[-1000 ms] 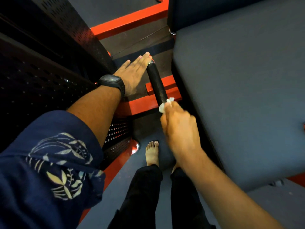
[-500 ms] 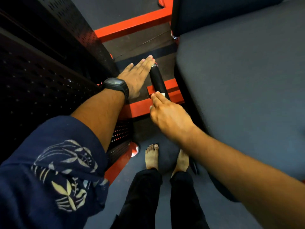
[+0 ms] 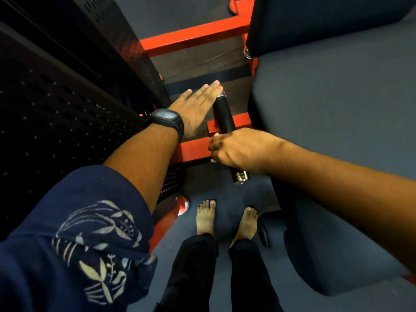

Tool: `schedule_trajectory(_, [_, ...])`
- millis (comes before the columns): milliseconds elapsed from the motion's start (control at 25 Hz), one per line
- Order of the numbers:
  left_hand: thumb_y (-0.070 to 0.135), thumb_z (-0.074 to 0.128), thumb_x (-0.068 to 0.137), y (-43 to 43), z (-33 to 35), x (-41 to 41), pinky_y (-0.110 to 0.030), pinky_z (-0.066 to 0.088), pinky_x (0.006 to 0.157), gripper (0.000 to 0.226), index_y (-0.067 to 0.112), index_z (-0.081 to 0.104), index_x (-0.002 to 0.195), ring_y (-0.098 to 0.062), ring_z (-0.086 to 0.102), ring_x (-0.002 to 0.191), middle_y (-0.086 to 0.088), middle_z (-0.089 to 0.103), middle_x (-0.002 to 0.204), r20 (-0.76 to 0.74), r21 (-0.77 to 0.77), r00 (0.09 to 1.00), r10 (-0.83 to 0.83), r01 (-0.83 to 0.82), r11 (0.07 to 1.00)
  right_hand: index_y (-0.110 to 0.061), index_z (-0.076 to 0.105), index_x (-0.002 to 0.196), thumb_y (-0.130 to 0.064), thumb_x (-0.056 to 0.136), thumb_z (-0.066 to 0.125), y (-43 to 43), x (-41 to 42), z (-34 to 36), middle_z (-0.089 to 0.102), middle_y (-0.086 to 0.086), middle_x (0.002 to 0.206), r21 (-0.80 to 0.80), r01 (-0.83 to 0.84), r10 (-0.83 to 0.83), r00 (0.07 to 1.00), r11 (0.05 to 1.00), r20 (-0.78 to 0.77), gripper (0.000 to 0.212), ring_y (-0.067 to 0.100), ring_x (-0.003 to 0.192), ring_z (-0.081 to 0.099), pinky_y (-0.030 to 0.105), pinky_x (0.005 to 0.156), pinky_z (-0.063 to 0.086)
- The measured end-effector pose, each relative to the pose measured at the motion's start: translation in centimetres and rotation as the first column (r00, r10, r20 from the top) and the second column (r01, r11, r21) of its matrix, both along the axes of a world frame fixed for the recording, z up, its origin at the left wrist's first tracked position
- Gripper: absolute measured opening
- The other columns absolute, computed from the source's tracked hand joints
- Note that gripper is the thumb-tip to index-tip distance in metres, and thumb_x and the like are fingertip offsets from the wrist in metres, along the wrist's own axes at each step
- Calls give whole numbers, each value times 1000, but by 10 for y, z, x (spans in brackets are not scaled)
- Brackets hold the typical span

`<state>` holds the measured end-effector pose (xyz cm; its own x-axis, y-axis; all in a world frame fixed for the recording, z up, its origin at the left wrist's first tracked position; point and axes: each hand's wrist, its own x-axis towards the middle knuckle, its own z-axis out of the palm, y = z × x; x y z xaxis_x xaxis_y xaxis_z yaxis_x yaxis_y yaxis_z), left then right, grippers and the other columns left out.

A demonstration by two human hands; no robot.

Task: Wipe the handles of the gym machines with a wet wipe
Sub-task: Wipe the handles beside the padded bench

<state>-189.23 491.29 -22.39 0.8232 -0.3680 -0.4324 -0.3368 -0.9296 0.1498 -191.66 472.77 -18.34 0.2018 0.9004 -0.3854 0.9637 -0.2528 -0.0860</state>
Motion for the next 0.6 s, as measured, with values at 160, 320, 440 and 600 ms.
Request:
schedule_trajectory(160, [2,52,91,4,-4,3,-45,9,125,98,20,-18,157,-17,-6,154,3,-19,166,10,-38,1000,-4,5,999,-17,63,113,-16,101,47,11,37,20,65,4,110,-14,-6,8,991,1000,131,21,29,96,69,38,69,57])
schedule_trajectory(320, [-4,42,92,5,-12,3,-45,10,125,92,21,-20,156,-17,-6,154,3,-19,166,48,-39,999,2,0,999,-10,60,109,-8,99,42,13,24,18,64,11,113,-148,-326,344,932,934,114,21,33,103,65,45,80,57])
schedule_trajectory(440, [1,49,94,6,-13,2,-47,11,125,95,24,-19,156,-15,-6,154,5,-18,166,36,-83,999,27,-24,996,-9,60,115,-10,98,38,11,51,23,59,12,128,-82,-172,184,967,982,174,29,32,115,61,46,80,58])
schedule_trajectory(600, [4,54,93,6,-10,2,-45,8,125,97,22,-18,157,-16,-7,154,4,-19,166,18,-71,999,31,-30,997,-7,44,144,-9,101,31,-1,44,17,31,14,156,-65,-13,18,996,998,88,45,30,147,28,43,102,49])
